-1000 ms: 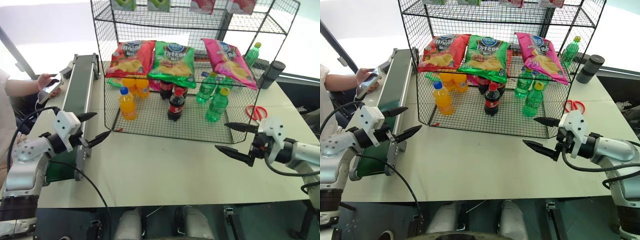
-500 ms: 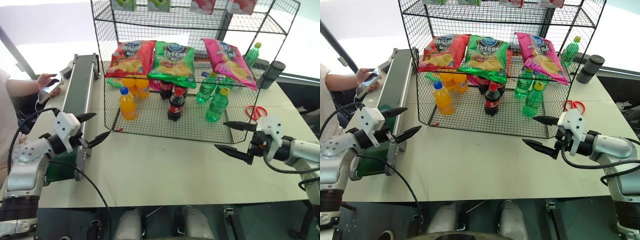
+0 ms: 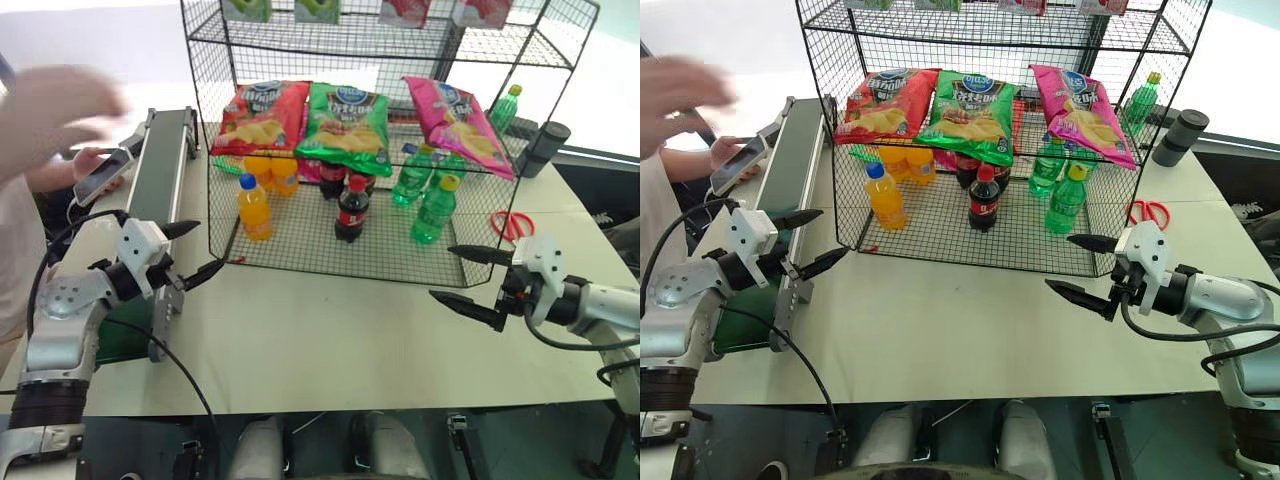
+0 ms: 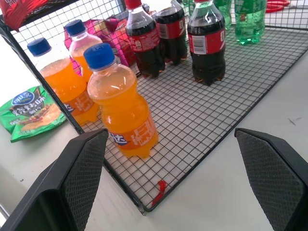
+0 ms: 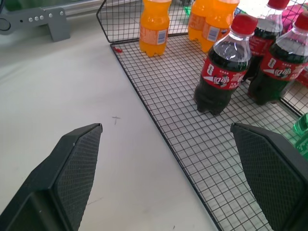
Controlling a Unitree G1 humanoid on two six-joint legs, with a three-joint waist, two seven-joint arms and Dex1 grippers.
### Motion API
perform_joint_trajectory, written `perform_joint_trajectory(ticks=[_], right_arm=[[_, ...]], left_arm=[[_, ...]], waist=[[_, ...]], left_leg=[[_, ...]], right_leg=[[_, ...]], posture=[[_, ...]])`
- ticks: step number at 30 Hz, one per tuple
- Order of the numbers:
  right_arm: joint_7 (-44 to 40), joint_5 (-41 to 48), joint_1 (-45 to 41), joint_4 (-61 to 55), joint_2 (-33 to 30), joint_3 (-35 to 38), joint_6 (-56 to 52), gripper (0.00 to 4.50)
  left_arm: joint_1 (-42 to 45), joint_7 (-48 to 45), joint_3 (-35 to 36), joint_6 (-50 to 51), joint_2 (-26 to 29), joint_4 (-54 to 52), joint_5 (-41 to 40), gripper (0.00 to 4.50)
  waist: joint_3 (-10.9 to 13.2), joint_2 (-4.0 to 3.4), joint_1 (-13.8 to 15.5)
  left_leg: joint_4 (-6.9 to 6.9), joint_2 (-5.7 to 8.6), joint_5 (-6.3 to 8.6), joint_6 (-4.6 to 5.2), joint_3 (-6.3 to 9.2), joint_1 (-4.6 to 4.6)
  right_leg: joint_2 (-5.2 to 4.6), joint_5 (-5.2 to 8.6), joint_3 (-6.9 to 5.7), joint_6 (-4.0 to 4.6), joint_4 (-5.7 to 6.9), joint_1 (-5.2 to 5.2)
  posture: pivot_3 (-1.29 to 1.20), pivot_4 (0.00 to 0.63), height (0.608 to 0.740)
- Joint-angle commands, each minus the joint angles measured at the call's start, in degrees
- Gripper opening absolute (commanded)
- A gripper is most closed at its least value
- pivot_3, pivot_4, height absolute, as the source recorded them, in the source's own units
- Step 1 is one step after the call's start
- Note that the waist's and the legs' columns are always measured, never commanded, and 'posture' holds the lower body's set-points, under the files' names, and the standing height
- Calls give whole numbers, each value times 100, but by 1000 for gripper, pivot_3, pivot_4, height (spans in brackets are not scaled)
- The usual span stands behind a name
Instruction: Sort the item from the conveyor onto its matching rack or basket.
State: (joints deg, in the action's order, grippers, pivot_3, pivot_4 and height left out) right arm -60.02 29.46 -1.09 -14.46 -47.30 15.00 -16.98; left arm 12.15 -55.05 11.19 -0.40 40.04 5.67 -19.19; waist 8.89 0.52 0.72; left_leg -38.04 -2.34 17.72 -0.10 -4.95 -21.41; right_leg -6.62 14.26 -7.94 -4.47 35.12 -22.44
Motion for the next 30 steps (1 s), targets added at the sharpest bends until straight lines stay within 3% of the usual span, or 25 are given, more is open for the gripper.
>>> perform_joint_trajectory(ticks=[1,17,30], right_arm=[[47,-3,-14,-221,-1,105,120,4452],[51,-128,-94,-36,-1,7,279,4452],[-11,-217,-199,-34,-32,-105,280,4452]], left_arm=[[89,-37,10,-41,31,-73,-27,4500],[301,16,-146,-41,-64,24,39,4500],[-21,57,-135,21,-166,-290,4,4500]], waist=[[0,0,-1],[0,0,0],[0,1,5]], left_leg=[[0,0,0,0,0,0],[0,0,0,0,0,0],[-2,0,-1,-2,1,0]], right_leg=[[0,0,0,0,0,0],[1,0,0,0,0,0],[1,0,0,0,1,1]], posture=[[0,150,740],[0,150,740],[0,150,740]])
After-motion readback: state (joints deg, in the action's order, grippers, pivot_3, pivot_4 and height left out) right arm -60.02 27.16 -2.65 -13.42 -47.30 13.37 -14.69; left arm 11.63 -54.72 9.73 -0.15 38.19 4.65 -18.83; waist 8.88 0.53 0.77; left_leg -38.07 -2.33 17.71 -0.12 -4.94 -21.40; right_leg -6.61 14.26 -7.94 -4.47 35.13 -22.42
